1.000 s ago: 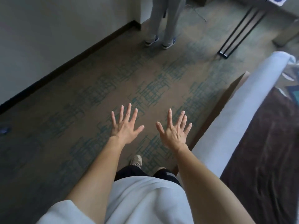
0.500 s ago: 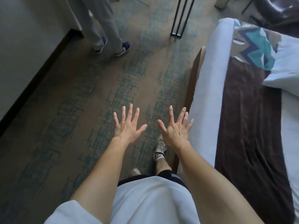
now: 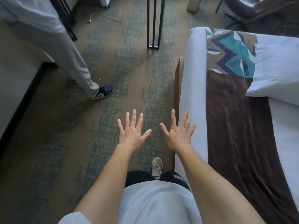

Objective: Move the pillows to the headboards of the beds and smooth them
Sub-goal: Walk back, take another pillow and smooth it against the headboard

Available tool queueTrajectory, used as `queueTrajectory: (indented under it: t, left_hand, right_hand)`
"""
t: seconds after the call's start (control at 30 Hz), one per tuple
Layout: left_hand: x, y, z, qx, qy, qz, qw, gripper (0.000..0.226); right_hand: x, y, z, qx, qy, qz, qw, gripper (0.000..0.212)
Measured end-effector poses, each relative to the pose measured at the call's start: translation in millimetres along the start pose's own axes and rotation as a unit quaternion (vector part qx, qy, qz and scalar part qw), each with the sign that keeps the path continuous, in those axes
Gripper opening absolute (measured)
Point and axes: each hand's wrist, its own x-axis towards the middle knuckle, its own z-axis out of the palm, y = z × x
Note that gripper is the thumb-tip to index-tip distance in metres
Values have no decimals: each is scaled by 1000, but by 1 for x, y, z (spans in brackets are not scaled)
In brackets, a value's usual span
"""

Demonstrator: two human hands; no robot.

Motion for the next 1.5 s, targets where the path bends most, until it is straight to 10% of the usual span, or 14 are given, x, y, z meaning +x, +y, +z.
queueTrajectory:
  t: [1.5]
  left_hand:
    - [504, 71, -237, 71, 21, 151, 986, 83]
  right_hand:
    - [455, -44, -208, 49, 66, 115, 990, 82]
